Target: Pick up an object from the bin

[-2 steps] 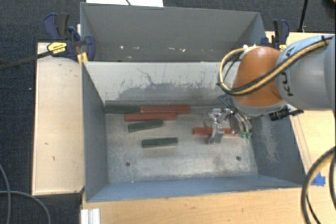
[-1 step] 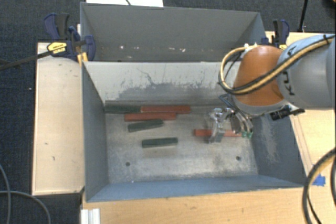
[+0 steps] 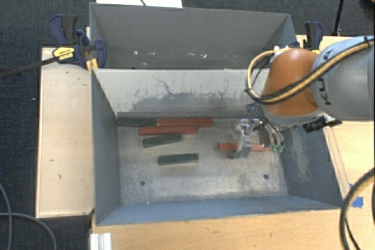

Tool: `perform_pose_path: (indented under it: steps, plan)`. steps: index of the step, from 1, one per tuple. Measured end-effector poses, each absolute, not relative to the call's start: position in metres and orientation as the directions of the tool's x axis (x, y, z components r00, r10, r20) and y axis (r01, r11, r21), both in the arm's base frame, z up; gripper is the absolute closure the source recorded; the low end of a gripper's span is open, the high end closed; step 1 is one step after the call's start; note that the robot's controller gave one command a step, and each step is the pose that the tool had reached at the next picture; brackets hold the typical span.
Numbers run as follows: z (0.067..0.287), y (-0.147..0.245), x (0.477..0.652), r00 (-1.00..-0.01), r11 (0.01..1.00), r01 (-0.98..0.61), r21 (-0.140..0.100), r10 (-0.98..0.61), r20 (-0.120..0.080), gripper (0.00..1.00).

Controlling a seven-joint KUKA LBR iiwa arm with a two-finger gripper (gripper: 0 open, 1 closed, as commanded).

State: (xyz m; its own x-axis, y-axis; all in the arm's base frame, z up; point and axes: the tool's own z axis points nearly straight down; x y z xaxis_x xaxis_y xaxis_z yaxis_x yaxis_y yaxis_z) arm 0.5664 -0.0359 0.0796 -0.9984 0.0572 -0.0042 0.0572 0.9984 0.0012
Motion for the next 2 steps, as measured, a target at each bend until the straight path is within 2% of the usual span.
perform_pose_path:
  steps: [2]
  plan:
    - [0.099,-0.036,0.566,-0.998,0.998,0.058,0.001,0.058,-0.002,1.0]
